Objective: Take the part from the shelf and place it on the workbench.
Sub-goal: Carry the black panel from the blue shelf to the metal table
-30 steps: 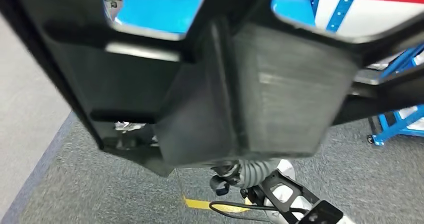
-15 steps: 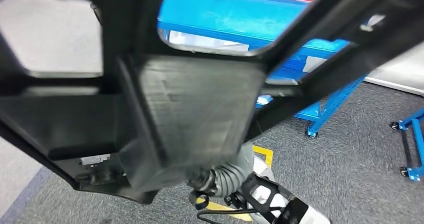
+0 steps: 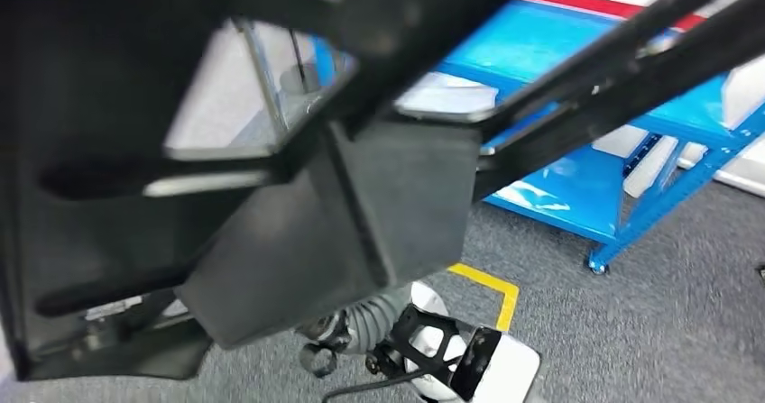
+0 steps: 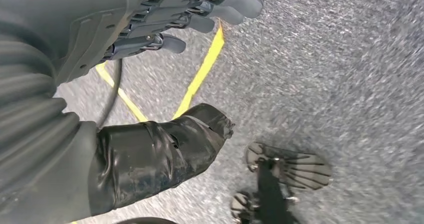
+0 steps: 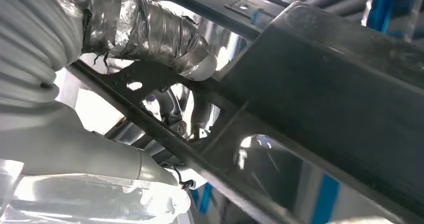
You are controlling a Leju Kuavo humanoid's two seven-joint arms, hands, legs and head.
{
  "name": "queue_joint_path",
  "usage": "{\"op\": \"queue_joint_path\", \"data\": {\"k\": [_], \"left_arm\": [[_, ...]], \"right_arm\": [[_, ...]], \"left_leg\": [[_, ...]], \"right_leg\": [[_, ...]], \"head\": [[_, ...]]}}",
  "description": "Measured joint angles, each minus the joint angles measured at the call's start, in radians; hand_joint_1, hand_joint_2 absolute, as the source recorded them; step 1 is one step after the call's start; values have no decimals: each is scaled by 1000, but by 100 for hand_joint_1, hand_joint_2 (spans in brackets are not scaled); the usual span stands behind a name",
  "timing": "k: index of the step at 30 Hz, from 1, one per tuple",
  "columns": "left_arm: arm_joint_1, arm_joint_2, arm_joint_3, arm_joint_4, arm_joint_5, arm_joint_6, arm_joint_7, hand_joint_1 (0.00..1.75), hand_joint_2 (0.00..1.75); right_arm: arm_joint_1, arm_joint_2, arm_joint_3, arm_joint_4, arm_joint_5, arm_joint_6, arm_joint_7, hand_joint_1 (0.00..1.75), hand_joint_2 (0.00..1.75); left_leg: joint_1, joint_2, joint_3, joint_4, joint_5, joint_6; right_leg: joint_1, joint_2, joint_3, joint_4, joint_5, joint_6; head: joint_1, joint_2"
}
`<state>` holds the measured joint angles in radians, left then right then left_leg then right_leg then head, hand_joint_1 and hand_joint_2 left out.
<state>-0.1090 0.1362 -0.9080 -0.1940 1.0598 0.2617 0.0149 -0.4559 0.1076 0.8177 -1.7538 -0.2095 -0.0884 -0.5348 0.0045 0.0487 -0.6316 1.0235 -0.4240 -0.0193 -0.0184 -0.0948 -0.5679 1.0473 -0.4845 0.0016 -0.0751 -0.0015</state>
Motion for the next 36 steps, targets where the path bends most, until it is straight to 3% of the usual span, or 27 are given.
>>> {"op": "queue_joint_path", "data": {"k": [2,4,6,7,8,9,11,13,15,16,17,18,21,24,25,27,29,31,33,34,36], "left_arm": [[3,1,9,0,2,5,0,0,175],[7,0,14,0,7,11,0,0,175],[6,0,22,0,19,21,0,0,175],[5,0,28,0,27,27,0,0,175],[4,0,34,0,36,34,-1,0,175],[4,0,41,0,45,40,-1,0,175],[5,0,53,0,58,51,0,0,175],[5,0,61,0,72,60,3,0,175],[6,1,73,0,84,67,-1,0,175],[8,2,79,0,87,67,-5,0,175],[12,4,84,1,91,63,-10,0,175],[14,5,87,1,97,56,-15,0,175],[12,10,98,1,119,37,-27,0,175],[10,12,110,1,119,30,-31,0,175],[11,13,112,1,113,27,-33,0,175],[13,16,113,1,98,20,-36,0,175],[11,21,113,1,92,16,-39,0,175],[8,25,113,1,91,14,-40,0,175],[10,29,113,1,92,14,-41,0,175],[13,29,113,1,93,14,-42,0,175],[13,29,113,1,94,13,-46,0,175]], "right_arm": [[0,5,1,8,-6,0,-2,175,175],[-1,10,1,15,-11,1,-5,175,175],[0,13,2,22,-13,3,-7,175,175],[2,13,2,27,-13,4,-8,175,175],[4,13,2,32,-13,4,-8,175,175],[5,14,3,37,-13,3,-9,175,175],[5,17,3,44,-13,-1,-10,175,175],[5,21,4,49,-13,-5,-11,175,175],[6,25,6,53,-6,-18,-11,175,175],[5,27,8,54,4,-29,-10,175,175],[5,28,9,55,16,-44,-7,175,175],[5,28,9,54,29,-59,-4,175,175],[7,27,9,48,49,-92,12,175,175],[16,23,9,41,51,-107,24,175,175],[20,21,9,39,51,-110,28,175,175],[24,18,10,35,48,-109,33,175,175],[23,19,10,33,45,-103,34,175,175],[22,19,11,32,45,-99,37,175,175],[21,19,13,32,44,-95,40,175,175],[20,19,14,32,43,-93,41,175,175],[16,20,16,32,40,-90,42,175,175]], "left_leg": [[2,-21,2,-6,2,15],[7,-40,10,-15,5,27],[7,-58,14,-17,6,39],[5,-69,14,-16,5,44],[3,-82,14,-15,5,46],[2,-96,14,-13,3,47],[1,-126,14,-4,-1,45],[0,-152,7,9,-7,38],[6,-172,-3,15,-8,27],[8,-183,-7,14,-6,20],[11,-183,-8,12,-4,13],[11,-166,-11,17,-8,6],[10,-81,-55,109,-60,-9],[17,-60,-119,230,-105,-21],[19,-56,-125,240,-101,-24],[22,-40,-81,159,-49,-26],[16,-4,-15,38,-4,-17],[8,9,8,-7,2,-1],[7,-11,8,-9,3,13],[9,-22,12,-15,5,19],[13,-41,21,-26,10,32]], "right_leg": [[0,-12,9,-3,-6,12],[-1,24,-2,36,-35,21],[-1,72,-57,147,-89,19],[1,81,-90,207,-109,16],[3,85,-115,246,-113,13],[5,88,-124,252,-99,10],[6,103,-94,164,-28,2],[3,148,-52,60,18,-5],[4,175,-37,24,19,-7],[5,168,-34,17,20,-9],[5,156,-30,12,23,-13],[4,145,-25,5,26,-19],[0,111,-13,-8,29,-29],[0,79,-11,-8,24,-30],[-1,66,-10,-8,22,-28],[-1,42,-5,-8,16,-24],[2,22,3,-8,10,-16],[6,6,9,-11,5,-6],[8,-10,14,-15,1,5],[7,-5,16,-12,-5,10],[5,33,-8,47,-42,15]], "head": [[2,0],[5,0],[10,0],[12,0],[13,0],[13,0],[13,0],[12,0],[11,0],[12,0],[12,0],[9,0],[-2,0],[-4,0],[-4,0],[-4,0],[-3,0],[-2,0],[-2,0],[0,0],[6,0]]}}
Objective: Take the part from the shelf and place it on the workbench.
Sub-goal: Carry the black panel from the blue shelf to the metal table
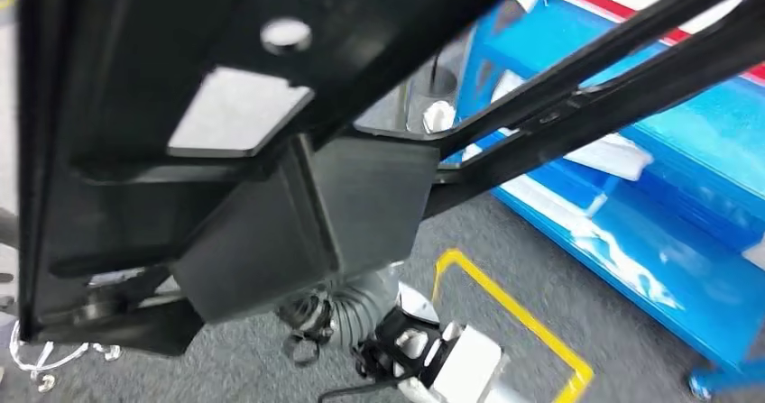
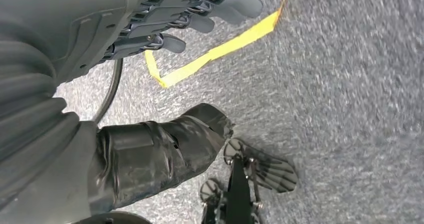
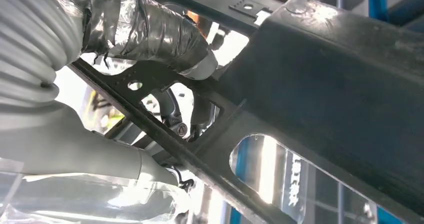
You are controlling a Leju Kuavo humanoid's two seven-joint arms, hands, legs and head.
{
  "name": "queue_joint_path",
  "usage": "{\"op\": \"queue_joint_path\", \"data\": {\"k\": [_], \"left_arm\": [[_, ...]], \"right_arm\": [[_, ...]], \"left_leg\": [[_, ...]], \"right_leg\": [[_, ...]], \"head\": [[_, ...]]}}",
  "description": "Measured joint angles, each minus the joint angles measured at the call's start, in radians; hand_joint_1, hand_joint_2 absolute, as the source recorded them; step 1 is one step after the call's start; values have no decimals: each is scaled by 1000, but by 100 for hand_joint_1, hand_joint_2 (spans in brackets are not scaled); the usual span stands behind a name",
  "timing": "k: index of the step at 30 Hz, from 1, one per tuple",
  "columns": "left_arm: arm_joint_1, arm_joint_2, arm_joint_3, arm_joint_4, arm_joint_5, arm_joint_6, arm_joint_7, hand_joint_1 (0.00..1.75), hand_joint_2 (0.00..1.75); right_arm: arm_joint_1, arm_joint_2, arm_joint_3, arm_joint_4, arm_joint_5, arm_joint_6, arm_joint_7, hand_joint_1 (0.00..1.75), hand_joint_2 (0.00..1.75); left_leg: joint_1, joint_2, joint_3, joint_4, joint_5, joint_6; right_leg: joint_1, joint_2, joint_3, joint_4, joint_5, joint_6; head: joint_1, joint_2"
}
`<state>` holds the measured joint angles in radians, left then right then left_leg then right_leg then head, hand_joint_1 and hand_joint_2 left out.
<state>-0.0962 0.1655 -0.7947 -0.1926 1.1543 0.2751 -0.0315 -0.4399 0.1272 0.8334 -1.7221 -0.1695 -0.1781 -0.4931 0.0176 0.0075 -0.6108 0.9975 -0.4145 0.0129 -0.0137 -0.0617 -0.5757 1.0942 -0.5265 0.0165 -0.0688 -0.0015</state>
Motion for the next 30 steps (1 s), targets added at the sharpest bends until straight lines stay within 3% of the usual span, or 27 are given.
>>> {"op": "queue_joint_path", "data": {"k": [2,3,4,5,6,8,10,12,13,15,17,19,20,21,22,24,26,27,28,30], "left_arm": [[-2,0,0,0,-1,-1,-5,0,175],[-3,0,0,0,-2,-2,-7,0,175],[-3,0,0,0,-4,-2,-8,0,175],[-3,0,0,0,-7,-3,-8,0,175],[-3,0,0,0,-10,-4,-7,0,175],[-3,0,0,0,-16,-7,-6,0,175],[-4,1,0,0,-20,-11,-9,0,175],[0,2,0,0,-21,-18,-16,0,175],[3,2,0,0,-21,-22,-21,0,175],[3,2,0,0,-21,-36,-32,0,175],[-3,2,0,0,-30,-58,-49,0,175],[-6,3,-3,0,-57,-86,-62,0,175],[-8,3,-5,0,-76,-99,-62,0,175],[-14,3,-10,0,-98,-109,-55,0,175],[-25,3,-17,0,-121,-115,-40,0,175],[-67,1,-35,0,-162,-102,11,0,175],[-117,-6,-57,0,-199,-65,78,0,175],[-138,-12,-69,0,-216,-49,107,0,175],[-152,-19,-83,0,-231,-39,126,0,175],[-172,-35,-110,0,-249,-34,128,0,175]], "right_arm": [[1,-1,1,1,-2,4,0,175,175],[3,-1,1,3,-4,8,0,175,175],[4,-2,1,5,-8,13,0,175,175],[5,-2,1,6,-12,20,0,175,175],[4,-2,1,7,-19,28,0,175,175],[2,-1,2,9,-33,46,1,175,175],[-2,-1,4,12,-43,61,2,175,175],[-6,0,7,14,-45,68,3,175,175],[-8,1,8,14,-44,70,4,175,175],[-12,3,9,14,-33,66,8,175,175],[-11,4,10,14,-7,49,18,175,175],[-2,-2,10,6,33,19,38,175,175],[4,-7,10,-3,55,2,50,175,175],[11,-14,9,-17,76,-15,63,175,175],[18,-22,7,-34,96,-31,76,175,175],[31,-43,-1,-76,126,-57,100,175,175],[49,-65,-15,-115,149,-79,118,175,175],[60,-75,-23,-133,161,-89,127,175,175],[70,-85,-31,-150,172,-99,135,175,175],[86,-106,-46,-186,188,-110,145,175,175]], "left_leg": [[-1,-22,2,-2,-1,8],[-1,-35,2,-1,-2,11],[-2,-49,2,1,-3,12],[-2,-65,3,4,-5,11],[-2,-80,3,8,-7,9],[0,-110,-2,24,-16,0],[4,-135,-15,37,-22,-13],[10,-157,-24,36,-20,-27],[12,-151,-26,38,-20,-33],[8,-98,-49,80,-41,-41],[6,-36,-108,193,-91,-47],[7,-17,-159,283,-116,-49],[7,-13,-159,281,-104,-49],[6,-9,-139,241,-76,-46],[5,3,-103,175,-42,-43],[-7,36,-43,64,-3,-28],[-17,44,-29,33,-4,-12],[-17,32,-29,30,-3,-5],[-15,22,-25,25,-2,1],[-10,6,-13,13,0,16]], "right_leg": [[-2,43,-65,129,-57,-2],[-2,51,-98,187,-73,-2],[-2,55,-119,215,-71,-2],[-2,58,-121,205,-48,-2],[-4,65,-106,159,-11,-3],[-9,108,-57,33,52,-5],[-12,146,-31,-27,64,-6],[-10,138,-27,-31,62,-12],[-10,126,-23,-36,63,-17],[-13,99,-14,-47,66,-29],[-9,70,-8,-50,63,-36],[-6,40,-6,-49,58,-38],[-6,27,-4,-49,55,-37],[-5,15,0,-49,52,-35],[-5,3,4,-49,49,-32],[0,-22,11,-50,41,-23],[4,-44,18,-54,37,-13],[5,-53,23,-58,36,-7],[4,-52,28,-58,32,-1],[2,-11,16,-20,6,8]], "head": [[6,0],[7,0],[7,0],[7,0],[7,0],[8,0],[8,0],[8,0],[8,0],[2,0],[-4,0],[-4,0],[-4,0],[-4,0],[-4,0],[-4,0],[-4,0],[-3,0],[-3,0],[0,0]]}}
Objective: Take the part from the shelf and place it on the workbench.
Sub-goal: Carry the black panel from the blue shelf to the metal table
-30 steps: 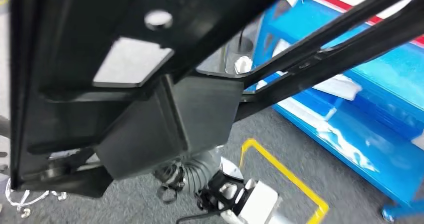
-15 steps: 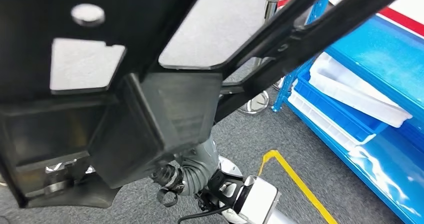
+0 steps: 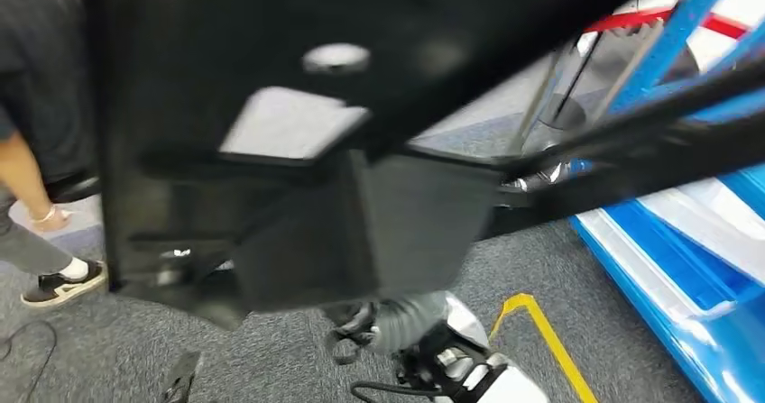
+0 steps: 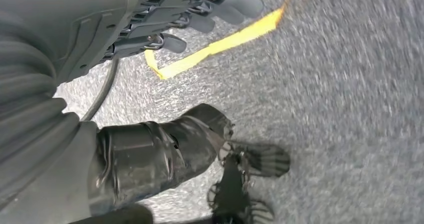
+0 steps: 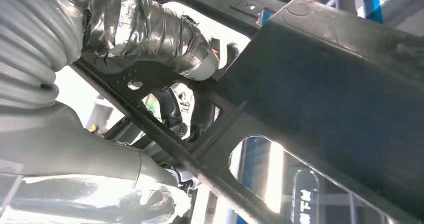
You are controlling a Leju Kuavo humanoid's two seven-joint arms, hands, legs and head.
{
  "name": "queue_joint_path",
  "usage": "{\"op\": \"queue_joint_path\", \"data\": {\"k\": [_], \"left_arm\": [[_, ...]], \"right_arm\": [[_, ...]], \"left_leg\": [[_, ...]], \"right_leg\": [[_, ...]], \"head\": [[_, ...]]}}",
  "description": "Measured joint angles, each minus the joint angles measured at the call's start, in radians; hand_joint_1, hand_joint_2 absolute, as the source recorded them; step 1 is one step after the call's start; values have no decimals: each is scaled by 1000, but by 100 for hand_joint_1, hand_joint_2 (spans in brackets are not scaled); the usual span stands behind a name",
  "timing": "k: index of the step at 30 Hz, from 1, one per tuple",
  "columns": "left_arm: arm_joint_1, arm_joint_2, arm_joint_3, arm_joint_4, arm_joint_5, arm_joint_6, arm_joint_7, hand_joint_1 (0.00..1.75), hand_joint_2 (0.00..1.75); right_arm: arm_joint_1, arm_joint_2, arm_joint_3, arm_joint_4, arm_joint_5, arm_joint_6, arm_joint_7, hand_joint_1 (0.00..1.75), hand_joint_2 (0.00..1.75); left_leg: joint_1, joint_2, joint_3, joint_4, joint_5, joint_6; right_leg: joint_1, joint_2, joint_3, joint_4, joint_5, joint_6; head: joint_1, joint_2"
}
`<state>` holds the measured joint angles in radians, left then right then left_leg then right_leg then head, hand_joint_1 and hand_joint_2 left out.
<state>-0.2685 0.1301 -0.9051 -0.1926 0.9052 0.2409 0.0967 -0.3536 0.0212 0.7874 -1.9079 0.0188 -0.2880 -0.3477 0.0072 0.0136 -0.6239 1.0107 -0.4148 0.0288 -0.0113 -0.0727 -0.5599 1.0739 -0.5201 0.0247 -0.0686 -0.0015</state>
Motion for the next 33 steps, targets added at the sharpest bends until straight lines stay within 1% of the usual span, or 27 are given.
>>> {"op": "queue_joint_path", "data": {"k": [2,3,4,5,6,7,8,9,10,11,13,14,15,17,19,20,21,22,24,25,26,28,29,30,31,32,33], "left_arm": [[-15,-22,-22,0,-7,-7,-29,0,175],[-22,-33,-31,0,-9,-13,-40,0,175],[-28,-44,-41,0,-10,-23,-38,0,175],[-35,-54,-48,0,-12,-37,-25,0,175],[-43,-60,-55,0,-13,-52,-5,0,175],[-52,-65,-61,0,-13,-67,13,0,175],[-62,-70,-67,0,-14,-77,25,0,175],[-71,-74,-72,0,-14,-83,31,0,175],[-80,-77,-78,0,-14,-87,34,0,175],[-86,-79,-83,0,-14,-88,35,0,175],[-91,-80,-95,0,-14,-89,38,0,175],[-91,-82,-100,0,-14,-88,41,0,175],[-94,-83,-104,0,-15,-88,44,0,175],[-106,-89,-112,0,-26,-90,57,0,175],[-123,-96,-129,0,-56,-98,79,0,175],[-130,-100,-141,0,-78,-105,95,0,175],[-139,-106,-154,0,-102,-112,116,0,175],[-150,-113,-168,0,-125,-118,139,0,175],[-181,-131,-198,0,-153,-121,181,0,175],[-197,-142,-211,0,-156,-117,194,0,175],[-209,-151,-221,0,-153,-111,202,0,175],[-220,-162,-233,0,-133,-95,204,0,175],[-221,-165,-237,0,-121,-88,201,0,175],[-221,-170,-240,0,-109,-83,197,0,175],[-221,-174,-242,0,-99,-79,192,0,175],[-221,-177,-244,0,-93,-77,187,0,175],[-221,-178,-245,0,-88,-74,183,0,175]], "right_arm": [[18,-20,-10,-32,23,-7,15,175,175],[29,-29,-12,-45,39,-12,27,175,175],[39,-37,-14,-57,58,-18,42,175,175],[46,-42,-14,-69,76,-25,55,175,175],[49,-47,-14,-80,90,-32,65,175,175],[50,-50,-14,-90,101,-38,72,175,175],[50,-52,-14,-98,106,-44,76,175,175],[50,-54,-14,-106,107,-48,77,175,175],[51,-56,-14,-111,104,-50,77,175,175],[51,-58,-14,-116,101,-52,76,175,175],[50,-60,-14,-123,87,-53,70,175,175],[50,-61,-14,-126,79,-54,65,175,175],[49,-60,-14,-128,71,-57,58,175,175],[49,-60,-14,-128,68,-71,44,175,175],[51,-60,-14,-127,88,-99,42,175,175],[52,-60,-14,-127,106,-117,47,175,175],[54,-60,-14,-128,128,-136,57,175,175],[56,-60,-14,-129,150,-155,69,175,175],[62,-61,-14,-137,179,-184,92,175,175],[64,-61,-14,-142,181,-192,99,175,175],[65,-62,-14,-146,179,-194,102,175,175],[66,-64,-14,-150,168,-188,105,175,175],[66,-65,-14,-150,162,-183,105,175,175],[67,-67,-14,-152,157,-181,105,175,175],[67,-68,-14,-153,152,-179,104,175,175],[70,-70,-14,-154,146,-179,103,175,175],[73,-72,-14,-155,137,-178,101,175,175]], "left_leg": [[1,-16,6,-5,0,14],[-1,-27,6,-4,-1,18],[-1,-40,6,-2,-2,19],[-2,-55,6,0,-4,19],[-2,-71,6,5,-6,18],[-2,-87,6,10,-10,15],[-2,-101,5,16,-13,12],[-2,-116,1,23,-17,8],[0,-128,-4,28,-18,3],[2,-138,-9,29,-17,-4],[9,-154,-16,26,-14,-18],[8,-142,-19,31,-18,-24],[6,-118,-30,51,-28,-29],[4,-56,-81,147,-71,-38],[7,-29,-146,257,-106,-44],[8,-23,-160,276,-102,-46],[9,-18,-154,259,-81,-46],[9,-8,-127,206,-48,-44],[2,34,-60,76,2,-33],[-3,50,-38,35,12,-25],[-9,56,-29,17,11,-18],[-12,38,-27,12,10,-4],[-10,28,-22,7,11,1],[-8,18,-18,2,13,8],[-5,7,-14,-3,15,15],[-5,-3,-13,-5,15,19],[-5,-16,-13,-5,14,24]], "right_leg": [[0,53,-58,113,-52,1],[1,63,-96,178,-74,1],[2,68,-126,222,-80,2],[2,70,-140,231,-67,3],[2,73,-134,202,-34,2],[1,82,-114,142,9,0],[-2,105,-89,80,41,-3],[-4,127,-67,26,62,-5],[-6,145,-54,-6,69,-8],[-5,153,-49,-16,65,-11],[-4,134,-44,-26,68,-20],[-6,123,-39,-31,70,-25],[-8,110,-34,-37,71,-30],[-7,82,-26,-42,69,-37],[-5,52,-24,-42,65,-41],[-5,38,-23,-42,63,-41],[-5,25,-20,-42,60,-39],[-5,13,-15,-42,57,-37],[-2,-11,-6,-42,49,-29],[0,-21,-2,-42,45,-24],[2,-30,1,-43,43,-19],[4,-45,6,-48,38,-7],[2,-40,9,-45,33,-2],[0,-22,4,-29,19,3],[-2,4,-13,10,-4,6],[-4,33,-40,68,-32,7],[-5,53,-78,138,-61,7]], "head": [[6,0],[8,0],[9,0],[9,0],[9,0],[9,0],[10,0],[10,0],[10,0],[11,0],[11,0],[11,0],[7,0],[0,0],[-3,0],[-3,0],[-3,0],[-3,0],[-3,0],[-2,0],[-2,0],[-2,0],[-1,0],[0,0],[2,0],[5,0],[7,0]]}}
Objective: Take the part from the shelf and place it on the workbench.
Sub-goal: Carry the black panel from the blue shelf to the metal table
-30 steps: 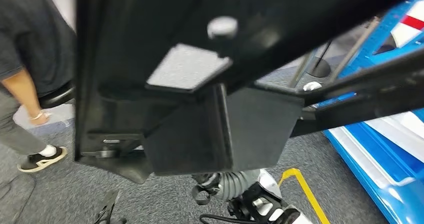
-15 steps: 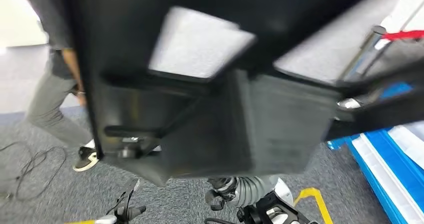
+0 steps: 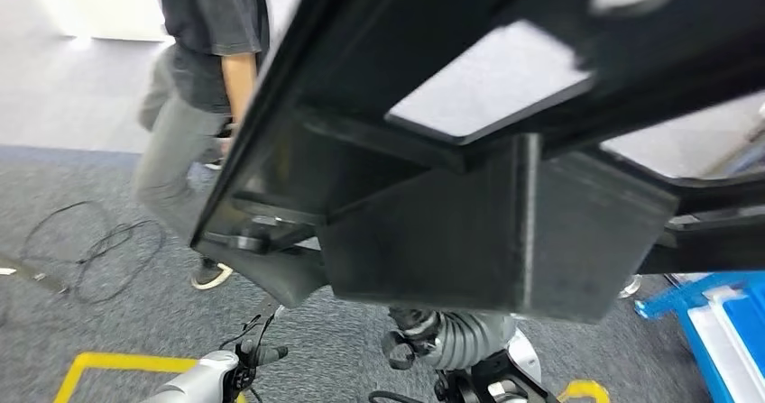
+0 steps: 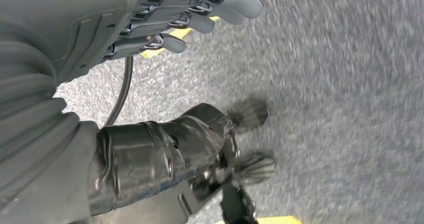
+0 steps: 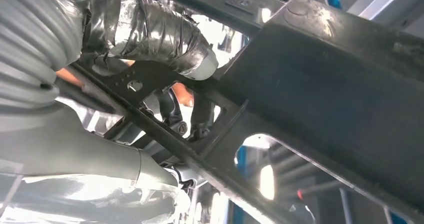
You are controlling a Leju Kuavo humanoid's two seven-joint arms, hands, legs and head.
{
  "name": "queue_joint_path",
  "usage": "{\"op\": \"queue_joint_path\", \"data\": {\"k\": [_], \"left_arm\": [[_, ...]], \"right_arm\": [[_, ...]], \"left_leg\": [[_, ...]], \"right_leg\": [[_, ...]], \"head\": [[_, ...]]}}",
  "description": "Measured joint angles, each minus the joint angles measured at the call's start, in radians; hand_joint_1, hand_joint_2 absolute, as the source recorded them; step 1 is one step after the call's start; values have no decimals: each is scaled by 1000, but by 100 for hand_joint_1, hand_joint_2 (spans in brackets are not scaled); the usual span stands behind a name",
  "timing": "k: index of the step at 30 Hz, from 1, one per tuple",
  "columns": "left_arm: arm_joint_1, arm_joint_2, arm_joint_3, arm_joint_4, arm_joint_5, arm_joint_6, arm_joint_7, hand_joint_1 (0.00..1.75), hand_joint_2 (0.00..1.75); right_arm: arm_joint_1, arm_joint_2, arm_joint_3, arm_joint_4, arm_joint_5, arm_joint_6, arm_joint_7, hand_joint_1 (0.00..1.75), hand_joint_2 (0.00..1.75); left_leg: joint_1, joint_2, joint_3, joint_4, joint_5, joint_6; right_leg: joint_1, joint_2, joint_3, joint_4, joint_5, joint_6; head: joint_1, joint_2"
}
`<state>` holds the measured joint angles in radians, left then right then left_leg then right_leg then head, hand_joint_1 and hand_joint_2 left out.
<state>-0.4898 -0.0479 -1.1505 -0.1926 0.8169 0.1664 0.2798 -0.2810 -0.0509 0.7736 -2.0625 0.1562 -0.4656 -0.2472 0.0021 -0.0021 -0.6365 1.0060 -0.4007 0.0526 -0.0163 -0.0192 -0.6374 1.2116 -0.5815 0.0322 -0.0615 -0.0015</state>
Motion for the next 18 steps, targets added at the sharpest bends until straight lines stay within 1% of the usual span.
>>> {"op": "queue_joint_path", "data": {"k": [1,2,3,4,5,6,7,8,9,10,11,12,13,14,15,16,17,18], "left_arm": [[1,-1,-1,0,4,1,-3,0,175],[2,-1,-2,0,7,3,-5,0,175],[4,-2,-2,0,11,5,-6,0,175],[5,-3,-2,0,17,8,-6,0,175],[6,-5,-2,0,24,12,-6,0,175],[6,-7,-2,0,32,18,-5,0,175],[7,-10,-2,0,41,25,-5,0,175],[8,-11,-2,0,51,32,-7,0,175],[11,-12,-2,0,62,39,-11,0,175],[16,-11,-2,0,75,46,-17,0,175],[23,-10,-2,0,88,53,-25,0,175],[28,-9,-2,0,99,58,-32,0,175],[32,-8,-2,0,105,60,-37,0,175],[34,-7,-2,0,108,61,-40,0,175],[35,-7,-2,0,108,60,-40,0,175],[37,-7,-2,0,107,58,-38,0,175],[40,-7,-2,0,104,57,-35,0,175],[44,-6,-2,0,101,56,-32,0,175]], "right_arm": [[3,-2,0,0,-10,3,-2,175,175],[6,-4,0,1,-21,7,-5,175,175],[7,-6,0,1,-29,12,-7,175,175],[6,-7,0,2,-36,17,-9,175,175],[6,-8,0,3,-43,21,-11,175,175],[6,-8,0,4,-49,25,-13,175,175],[5,-8,0,5,-57,30,-16,175,175],[5,-8,0,7,-69,35,-20,175,175],[2,-8,0,10,-82,42,-27,175,175],[-3,-7,0,13,-97,50,-35,175,175],[-9,-5,1,18,-111,57,-45,175,175],[-17,-1,1,23,-120,64,-53,175,175],[-23,3,1,28,-126,67,-59,175,175],[-27,7,2,34,-128,69,-64,175,175],[-28,10,2,40,-128,68,-68,175,175],[-29,13,2,45,-126,66,-71,175,175],[-29,14,3,52,-124,64,-73,175,175],[-29,16,3,57,-122,60,-75,175,175]], "left_leg": [[-1,-14,0,1,0,2],[-1,-29,0,2,-1,3],[-1,-46,0,5,-3,2],[0,-63,0,9,-4,0],[1,-80,-1,15,-7,-4],[1,-96,-5,23,-11,-8],[2,-110,-10,28,-13,-14],[3,-121,-16,32,-13,-20],[5,-133,-20,32,-11,-27],[8,-143,-23,28,-9,-35],[10,-137,-26,31,-9,-40],[9,-115,-32,42,-16,-46],[8,-84,-48,72,-31,-50],[8,-48,-73,122,-55,-54],[9,-25,-107,184,-82,-58],[11,-14,-141,245,-104,-62],[12,-10,-164,284,-111,-65],[13,-7,-168,287,-102,-66]], "right_leg": [[0,9,-34,59,-17,1],[-1,12,-57,90,-17,2],[-2,14,-61,83,4,2],[-3,19,-47,38,41,2],[-6,35,-22,-28,80,1],[-10,59,3,-91,107,0],[-13,81,21,-135,121,-1],[-12,97,30,-156,123,-3],[-9,98,33,-160,120,-7],[-9,88,35,-161,122,-13],[-8,76,39,-166,124,-19],[-9,64,43,-171,125,-27],[-10,51,48,-175,126,-34],[-7,36,51,-177,125,-39],[-4,21,53,-177,123,-44],[-1,5,54,-177,120,-47],[0,-10,56,-177,118,-48],[1,-23,58,-177,115,-47]], "head": [[1,0],[1,0],[2,0],[2,0],[2,0],[3,0],[3,0],[3,0],[3,0],[4,0],[4,0],[1,0],[-2,0],[-5,0],[-8,0],[-8,0],[-8,0],[-8,0]]}}
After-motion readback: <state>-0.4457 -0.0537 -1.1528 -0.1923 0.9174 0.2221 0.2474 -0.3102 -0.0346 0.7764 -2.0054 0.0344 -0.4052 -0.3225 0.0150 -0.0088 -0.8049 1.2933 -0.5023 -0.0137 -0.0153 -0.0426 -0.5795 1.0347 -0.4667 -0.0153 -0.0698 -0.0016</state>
